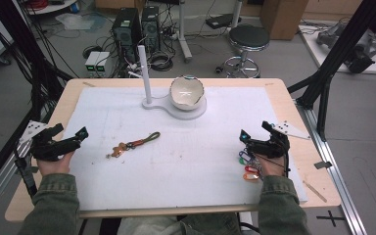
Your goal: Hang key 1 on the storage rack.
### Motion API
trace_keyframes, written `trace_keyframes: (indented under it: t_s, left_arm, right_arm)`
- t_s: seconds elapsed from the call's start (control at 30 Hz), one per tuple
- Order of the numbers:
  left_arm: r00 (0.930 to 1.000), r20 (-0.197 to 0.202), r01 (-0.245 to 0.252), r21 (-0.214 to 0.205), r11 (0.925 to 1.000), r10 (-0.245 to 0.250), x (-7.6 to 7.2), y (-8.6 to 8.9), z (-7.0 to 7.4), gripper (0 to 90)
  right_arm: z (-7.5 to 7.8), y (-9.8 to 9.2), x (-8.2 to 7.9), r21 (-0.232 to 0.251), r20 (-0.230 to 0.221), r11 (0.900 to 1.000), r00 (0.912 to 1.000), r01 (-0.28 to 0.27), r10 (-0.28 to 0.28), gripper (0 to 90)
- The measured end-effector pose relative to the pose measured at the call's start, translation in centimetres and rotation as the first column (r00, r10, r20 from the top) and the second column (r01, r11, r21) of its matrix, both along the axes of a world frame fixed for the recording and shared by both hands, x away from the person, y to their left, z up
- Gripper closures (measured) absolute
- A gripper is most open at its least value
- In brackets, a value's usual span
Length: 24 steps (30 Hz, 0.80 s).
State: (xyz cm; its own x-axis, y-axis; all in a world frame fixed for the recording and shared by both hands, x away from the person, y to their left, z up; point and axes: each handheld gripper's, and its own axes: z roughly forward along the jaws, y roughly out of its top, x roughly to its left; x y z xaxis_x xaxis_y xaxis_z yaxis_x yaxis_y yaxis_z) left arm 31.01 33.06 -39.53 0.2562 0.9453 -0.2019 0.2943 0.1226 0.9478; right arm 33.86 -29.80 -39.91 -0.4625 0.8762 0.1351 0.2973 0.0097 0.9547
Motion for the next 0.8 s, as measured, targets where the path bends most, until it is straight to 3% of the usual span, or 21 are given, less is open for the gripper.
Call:
trace_keyframes:
  t_s: [0.5,0.8]
  left_arm:
    - [0.9993,-0.036,0.0,-0.012,0.9999,-0.001,0.56,-0.3,-0.21,2.9]
    - [0.9985,-0.051,0.019,0.031,0.9993,-0.017,0.66,-0.84,-0.01,2.9]
  right_arm:
    - [0.0,0.12,-0.37,-0.04,-0.005,0.9992,1.0,0.005,-0.005,0.8]
    - [-0.09,0.19,-0.19,-0.043,-0.01,0.9991,0.9999,0.0,-0.001,0.8]
